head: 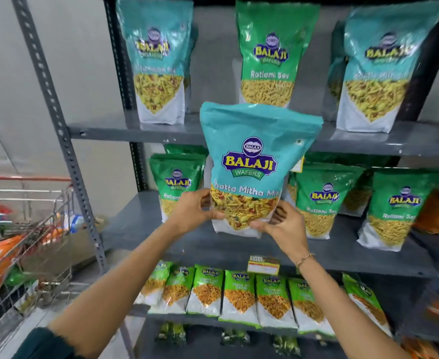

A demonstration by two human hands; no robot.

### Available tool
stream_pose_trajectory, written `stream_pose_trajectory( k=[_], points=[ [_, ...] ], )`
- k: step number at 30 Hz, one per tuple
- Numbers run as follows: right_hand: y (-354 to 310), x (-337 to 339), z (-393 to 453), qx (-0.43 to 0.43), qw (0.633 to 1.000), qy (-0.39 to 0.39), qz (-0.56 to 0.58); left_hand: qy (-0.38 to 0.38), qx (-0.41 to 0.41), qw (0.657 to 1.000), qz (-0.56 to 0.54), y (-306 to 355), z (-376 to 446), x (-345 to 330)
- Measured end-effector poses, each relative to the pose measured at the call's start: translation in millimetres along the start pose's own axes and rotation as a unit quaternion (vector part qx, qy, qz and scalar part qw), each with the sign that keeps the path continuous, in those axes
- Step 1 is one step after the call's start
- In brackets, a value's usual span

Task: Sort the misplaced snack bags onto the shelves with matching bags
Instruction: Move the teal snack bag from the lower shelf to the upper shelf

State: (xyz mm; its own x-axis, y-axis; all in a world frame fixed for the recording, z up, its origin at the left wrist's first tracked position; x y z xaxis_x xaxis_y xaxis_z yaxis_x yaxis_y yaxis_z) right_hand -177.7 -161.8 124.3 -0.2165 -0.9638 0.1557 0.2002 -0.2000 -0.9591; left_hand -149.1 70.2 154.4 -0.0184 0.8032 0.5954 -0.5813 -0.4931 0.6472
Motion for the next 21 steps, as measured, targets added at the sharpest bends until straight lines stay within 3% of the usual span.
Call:
stream_pose_trajectory(
  k=[7,17,21],
  points=[
    [-101.1,4.4,22.6,0.11,0.994,0.001,-0.02,0.032,-0.068,0.997,0.023,55.9,34.8,71.9],
    [-195.4,-20.1,89.3,0.123,0.992,-0.024,-0.012,0.068,-0.107,0.989,0.076,92.1,98.6,152.2],
    [-209.8,-40.3,120.2,0.104,0.994,-0.031,-0.012,0.103,-0.065,0.991,0.046,80.4,127.9,165.3]
  ],
)
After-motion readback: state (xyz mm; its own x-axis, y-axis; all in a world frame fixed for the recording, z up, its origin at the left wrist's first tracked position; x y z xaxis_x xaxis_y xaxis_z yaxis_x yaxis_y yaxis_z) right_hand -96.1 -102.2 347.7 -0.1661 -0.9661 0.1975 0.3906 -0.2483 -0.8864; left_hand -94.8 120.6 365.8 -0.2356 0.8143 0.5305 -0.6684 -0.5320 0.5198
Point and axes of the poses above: each hand's wrist, its own z-axis towards the middle knuckle, its own x-axis out of the back of the hand, y = z × x, the point moved 4 cm from there along z, towards the middle knuckle, and after that the axes turned 12 degrees about -x, right-handed, at the moved point
